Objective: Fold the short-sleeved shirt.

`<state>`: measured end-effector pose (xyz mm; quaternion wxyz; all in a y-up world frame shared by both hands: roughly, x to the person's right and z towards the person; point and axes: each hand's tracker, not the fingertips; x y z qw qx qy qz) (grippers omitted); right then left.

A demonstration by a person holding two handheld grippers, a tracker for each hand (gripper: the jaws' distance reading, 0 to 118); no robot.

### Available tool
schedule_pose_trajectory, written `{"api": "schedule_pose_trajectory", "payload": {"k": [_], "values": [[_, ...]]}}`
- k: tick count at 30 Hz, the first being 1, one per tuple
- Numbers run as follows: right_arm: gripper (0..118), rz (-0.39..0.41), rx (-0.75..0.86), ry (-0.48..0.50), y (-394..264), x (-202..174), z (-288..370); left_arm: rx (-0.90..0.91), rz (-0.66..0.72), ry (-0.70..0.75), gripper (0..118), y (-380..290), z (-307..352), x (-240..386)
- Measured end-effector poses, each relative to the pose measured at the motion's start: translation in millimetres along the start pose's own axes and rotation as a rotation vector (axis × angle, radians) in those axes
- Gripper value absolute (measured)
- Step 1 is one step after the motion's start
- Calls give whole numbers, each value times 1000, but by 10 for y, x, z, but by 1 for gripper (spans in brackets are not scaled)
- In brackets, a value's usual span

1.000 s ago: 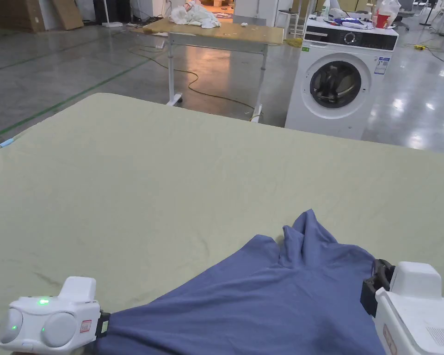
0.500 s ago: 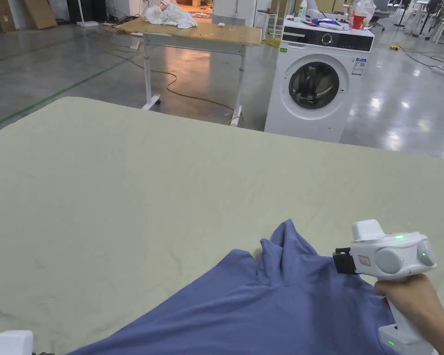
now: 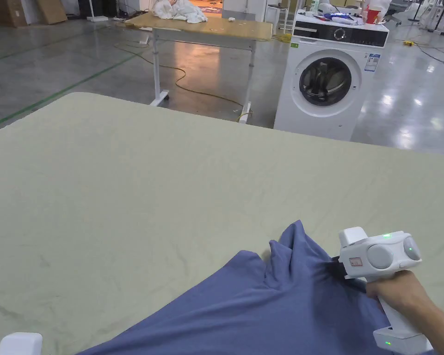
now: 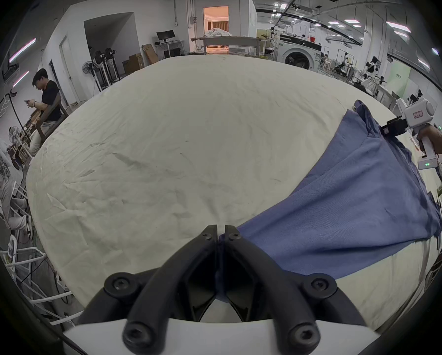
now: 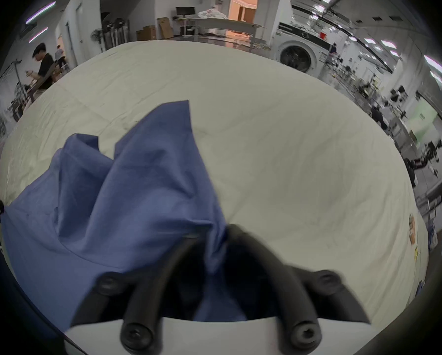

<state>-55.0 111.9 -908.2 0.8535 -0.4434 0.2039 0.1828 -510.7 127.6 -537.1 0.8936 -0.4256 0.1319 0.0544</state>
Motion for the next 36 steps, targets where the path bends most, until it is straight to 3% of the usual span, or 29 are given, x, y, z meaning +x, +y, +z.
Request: {"api": "schedule_pose_trajectory", "payload": {"k": [4, 9, 16, 23, 30, 36], "values": [[4, 32, 14, -34, -5, -94, 60, 6, 0, 0, 1, 0, 5, 8], [4, -61, 129, -68, -28, -45, 486, 65, -15, 0, 1, 21, 140, 11], [4, -86, 347, -171, -39, 4, 1511, 249, -48, -70, 0, 313, 476, 8], [4, -166, 531, -310, -48, 364, 2648, 411, -102, -132, 0, 1260, 886, 211], [4, -307, 689, -443, -20, 730, 3801, 559, -160, -178, 0, 2516, 1370, 576], [4, -323, 738, -508, 191, 1057, 4390, 667, -192, -167, 0, 3455, 1890, 936]]}}
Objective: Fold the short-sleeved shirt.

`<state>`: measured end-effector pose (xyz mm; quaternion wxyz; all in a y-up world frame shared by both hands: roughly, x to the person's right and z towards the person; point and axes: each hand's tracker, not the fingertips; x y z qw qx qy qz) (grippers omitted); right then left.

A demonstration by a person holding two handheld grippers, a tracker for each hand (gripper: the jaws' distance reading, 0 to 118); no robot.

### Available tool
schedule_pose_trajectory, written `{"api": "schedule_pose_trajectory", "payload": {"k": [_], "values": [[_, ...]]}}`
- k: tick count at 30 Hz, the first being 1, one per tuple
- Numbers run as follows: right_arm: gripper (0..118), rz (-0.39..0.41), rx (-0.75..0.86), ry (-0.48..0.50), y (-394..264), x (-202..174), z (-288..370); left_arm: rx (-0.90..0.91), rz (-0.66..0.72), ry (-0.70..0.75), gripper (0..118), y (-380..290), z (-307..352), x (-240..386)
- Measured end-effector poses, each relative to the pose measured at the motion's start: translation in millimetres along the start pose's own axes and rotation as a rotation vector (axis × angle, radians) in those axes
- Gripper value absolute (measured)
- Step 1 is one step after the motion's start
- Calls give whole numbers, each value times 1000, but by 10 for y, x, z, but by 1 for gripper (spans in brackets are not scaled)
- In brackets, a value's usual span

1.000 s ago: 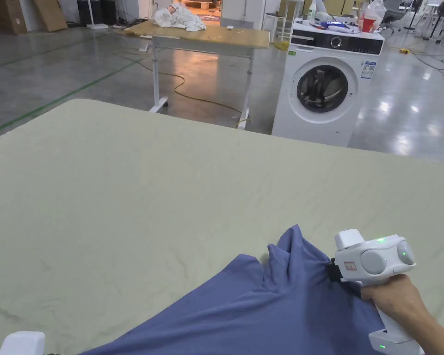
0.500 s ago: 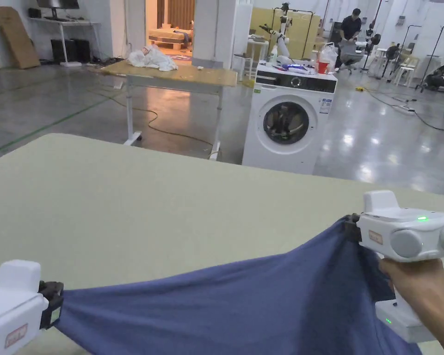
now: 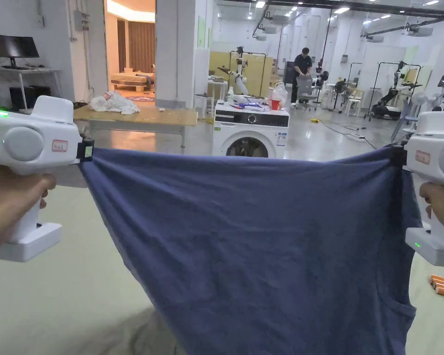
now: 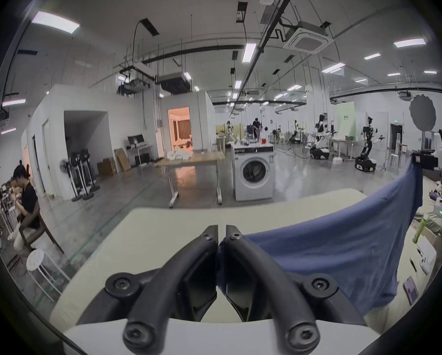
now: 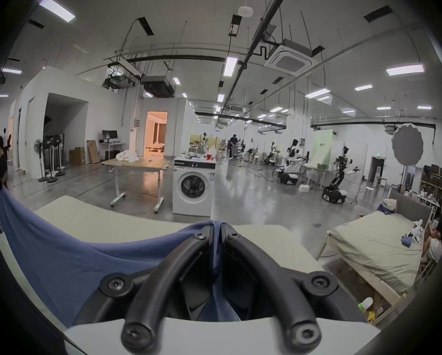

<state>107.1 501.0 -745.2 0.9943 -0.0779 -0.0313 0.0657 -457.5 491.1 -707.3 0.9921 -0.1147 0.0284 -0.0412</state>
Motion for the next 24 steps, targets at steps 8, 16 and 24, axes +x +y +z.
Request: {"api": "schedule_pose_trajectory", "payload": {"k": [8, 16, 24], "values": [[4, -2, 77, -46, 748, 222, -79, 69, -40, -7, 0, 921, -222, 51], [4, 18, 120, -63, 1297, 200, -318, 112, -110, 44, 0, 1368, -338, 108], [4, 62, 147, -52, 1325, 129, -522, 121, -27, 67, 0, 1301, -549, 41]]}}
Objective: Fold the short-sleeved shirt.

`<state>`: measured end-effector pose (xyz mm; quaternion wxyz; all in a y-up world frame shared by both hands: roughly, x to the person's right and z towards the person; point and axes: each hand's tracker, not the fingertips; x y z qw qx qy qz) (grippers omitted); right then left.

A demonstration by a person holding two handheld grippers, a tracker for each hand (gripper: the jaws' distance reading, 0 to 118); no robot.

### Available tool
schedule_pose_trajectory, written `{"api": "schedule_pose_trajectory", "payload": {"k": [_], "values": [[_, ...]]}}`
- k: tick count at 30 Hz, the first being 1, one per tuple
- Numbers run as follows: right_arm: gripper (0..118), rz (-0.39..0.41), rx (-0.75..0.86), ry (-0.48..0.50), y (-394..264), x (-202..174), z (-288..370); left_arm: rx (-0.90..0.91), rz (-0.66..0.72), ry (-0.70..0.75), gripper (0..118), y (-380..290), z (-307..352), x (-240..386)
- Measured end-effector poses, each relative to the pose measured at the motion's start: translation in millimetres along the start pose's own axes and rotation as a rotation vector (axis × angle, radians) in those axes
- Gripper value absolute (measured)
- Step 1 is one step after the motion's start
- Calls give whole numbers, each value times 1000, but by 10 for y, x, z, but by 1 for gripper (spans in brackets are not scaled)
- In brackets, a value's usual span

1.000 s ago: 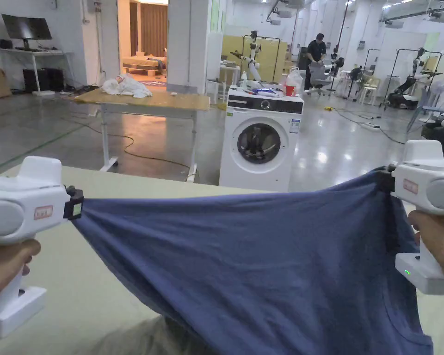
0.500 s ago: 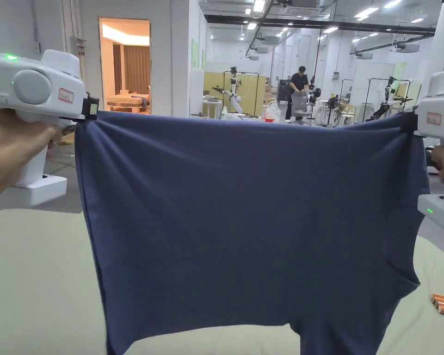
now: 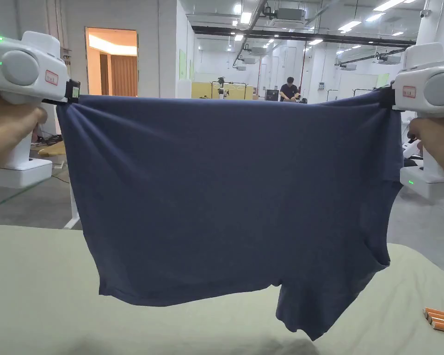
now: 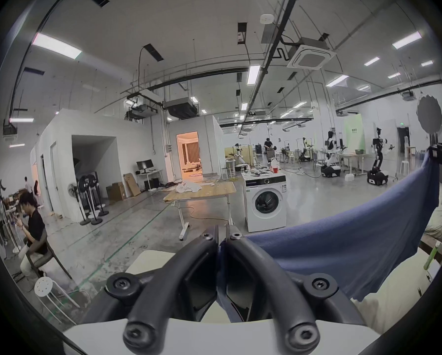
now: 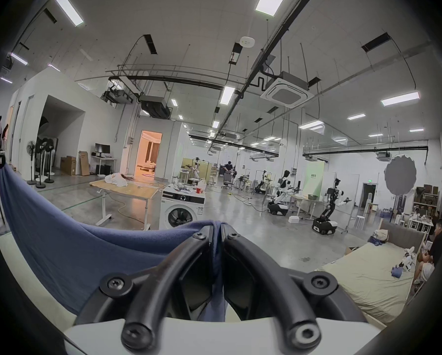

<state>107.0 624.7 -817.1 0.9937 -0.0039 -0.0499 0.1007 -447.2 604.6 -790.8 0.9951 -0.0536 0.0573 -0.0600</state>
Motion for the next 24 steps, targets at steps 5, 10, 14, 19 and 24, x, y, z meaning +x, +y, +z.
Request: {"api": "schedule_pose_trajectory", "payload": {"k": [5, 10, 14, 19, 24], "values": [[4, -3, -48, 16, -424, -90, -54, -39, -34, -11, 0, -453, -127, 18], [4, 3, -122, 39, -970, -155, 28, -92, 7, -55, 0, -1016, -108, 12], [4, 3, -154, 55, -1371, -211, 264, -126, -9, -76, 0, -1476, 17, 18], [4, 21, -169, 73, -1792, -237, 710, -126, 32, -105, 0, -1939, 513, 1], [4, 3, -188, 106, -2203, -213, 1354, -126, 71, -133, 0, -2340, 1027, -126]]}}
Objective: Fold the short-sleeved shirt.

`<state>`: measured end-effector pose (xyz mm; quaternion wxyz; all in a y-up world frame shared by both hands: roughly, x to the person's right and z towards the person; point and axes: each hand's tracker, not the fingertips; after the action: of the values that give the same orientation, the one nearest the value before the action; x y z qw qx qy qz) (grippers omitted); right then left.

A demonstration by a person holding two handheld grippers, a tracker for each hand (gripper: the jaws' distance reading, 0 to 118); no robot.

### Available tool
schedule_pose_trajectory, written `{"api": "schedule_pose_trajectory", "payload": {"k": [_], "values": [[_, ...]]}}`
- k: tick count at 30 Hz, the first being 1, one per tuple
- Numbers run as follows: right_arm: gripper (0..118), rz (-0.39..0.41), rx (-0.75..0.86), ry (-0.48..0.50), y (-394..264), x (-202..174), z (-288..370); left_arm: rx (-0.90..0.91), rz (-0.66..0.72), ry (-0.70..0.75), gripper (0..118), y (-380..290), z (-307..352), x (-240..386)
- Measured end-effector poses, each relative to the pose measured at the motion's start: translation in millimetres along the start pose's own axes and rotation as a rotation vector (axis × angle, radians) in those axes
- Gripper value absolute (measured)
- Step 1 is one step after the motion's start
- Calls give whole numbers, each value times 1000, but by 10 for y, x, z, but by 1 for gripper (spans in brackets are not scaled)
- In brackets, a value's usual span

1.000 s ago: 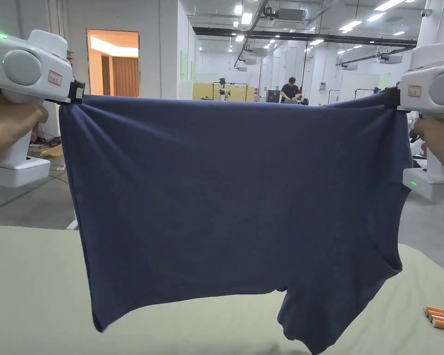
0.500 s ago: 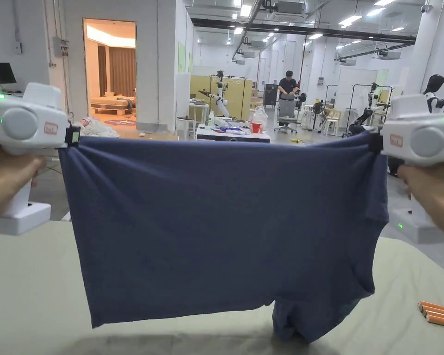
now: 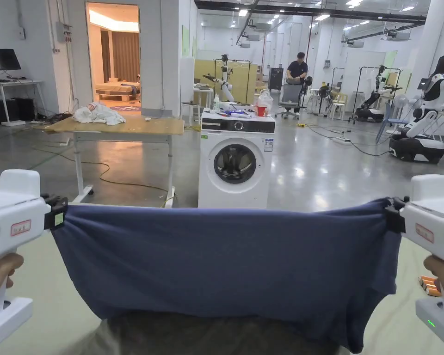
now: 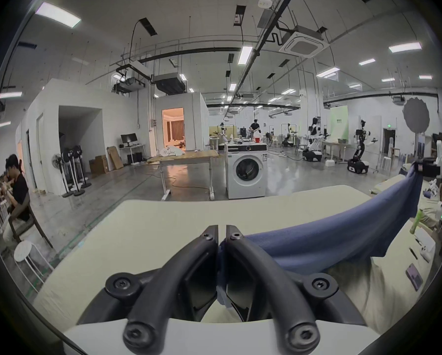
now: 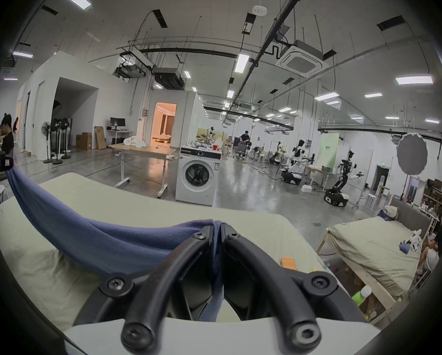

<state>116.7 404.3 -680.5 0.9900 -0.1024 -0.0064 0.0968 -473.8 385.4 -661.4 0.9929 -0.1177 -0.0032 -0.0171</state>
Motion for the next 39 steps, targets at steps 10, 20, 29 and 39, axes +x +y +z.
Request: {"api": "schedule_pose_trajectory", "payload": {"k": [10, 20, 29, 39], "values": [[4, 35, -73, 47, -746, -83, 931, -51, 40, -13, 0, -701, 813, -46], [4, -4, -135, 40, -1277, -83, 1493, -136, 47, -1, 0, -1390, 1390, 52], [4, 47, -352, 67, -1946, -282, 1707, -287, 78, -9, 0, -2044, 1417, -49], [4, 98, -653, 109, -2761, -433, 1601, -511, 39, -27, 0, -2752, 1313, 25]]}}
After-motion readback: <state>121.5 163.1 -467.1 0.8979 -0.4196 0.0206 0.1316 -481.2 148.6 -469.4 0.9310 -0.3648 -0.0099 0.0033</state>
